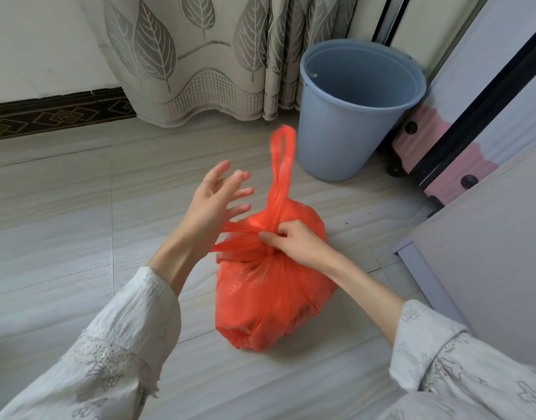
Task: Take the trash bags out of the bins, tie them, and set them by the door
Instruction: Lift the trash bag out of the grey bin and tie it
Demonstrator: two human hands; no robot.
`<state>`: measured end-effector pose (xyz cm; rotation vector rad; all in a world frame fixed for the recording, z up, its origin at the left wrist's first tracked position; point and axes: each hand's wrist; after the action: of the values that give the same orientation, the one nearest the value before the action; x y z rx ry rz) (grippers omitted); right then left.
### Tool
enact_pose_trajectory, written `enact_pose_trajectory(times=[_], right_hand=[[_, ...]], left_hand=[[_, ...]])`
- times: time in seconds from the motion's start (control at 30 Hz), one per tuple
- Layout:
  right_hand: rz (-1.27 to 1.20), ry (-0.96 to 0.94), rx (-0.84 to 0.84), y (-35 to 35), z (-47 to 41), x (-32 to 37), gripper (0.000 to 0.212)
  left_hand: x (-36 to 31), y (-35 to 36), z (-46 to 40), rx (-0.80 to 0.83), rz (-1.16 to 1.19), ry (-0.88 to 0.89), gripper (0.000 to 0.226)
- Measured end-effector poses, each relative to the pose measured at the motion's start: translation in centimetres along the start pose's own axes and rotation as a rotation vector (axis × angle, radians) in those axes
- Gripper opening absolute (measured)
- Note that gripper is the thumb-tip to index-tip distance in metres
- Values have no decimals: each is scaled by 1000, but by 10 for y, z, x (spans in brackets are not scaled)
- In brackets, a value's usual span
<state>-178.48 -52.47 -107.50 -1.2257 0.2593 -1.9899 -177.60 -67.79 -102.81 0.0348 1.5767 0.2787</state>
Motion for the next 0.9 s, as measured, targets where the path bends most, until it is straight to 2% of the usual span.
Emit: enact_pose_trajectory(times=[0.07, 0.23, 0.37, 0.47, 0.57, 0.67, 0.8, 0.9], right_hand=[[-23, 21, -3, -1, -2, -2, 44], [-155, 40, -40, -6, 2, -1, 53], [-156, 65, -73, -10, 9, 1, 54], [-77, 86, -125, -15, 7, -3, 53], [17, 97, -204, -23, -4, -11, 54], [-61, 123, -158, -24, -15, -21, 53], [-336, 157, -112, -23, -17, -24, 42], [-467, 102, 1, -20, -12, -30, 33]], left_hand=[[8, -1, 6, 42, -260, 27, 54], [34, -8, 23, 430, -892, 202, 74], [39, -16, 25, 600, -1202, 170, 45], [34, -13, 24, 633, -1161, 262, 30], [22, -9, 24, 568, -1001, 353, 24], [13, -6, 25, 532, -854, 397, 18], [12, 10, 35, 714, -908, 505, 27], [17, 14, 38, 872, -996, 534, 40]])
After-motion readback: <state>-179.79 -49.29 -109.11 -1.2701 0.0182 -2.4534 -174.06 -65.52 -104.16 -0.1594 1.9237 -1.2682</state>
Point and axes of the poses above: each hand's wrist, its own z-axis away from the middle knuckle, its own y-axis out of the palm, x = y × z, and after that the axes turned 15 degrees about y, right-handed
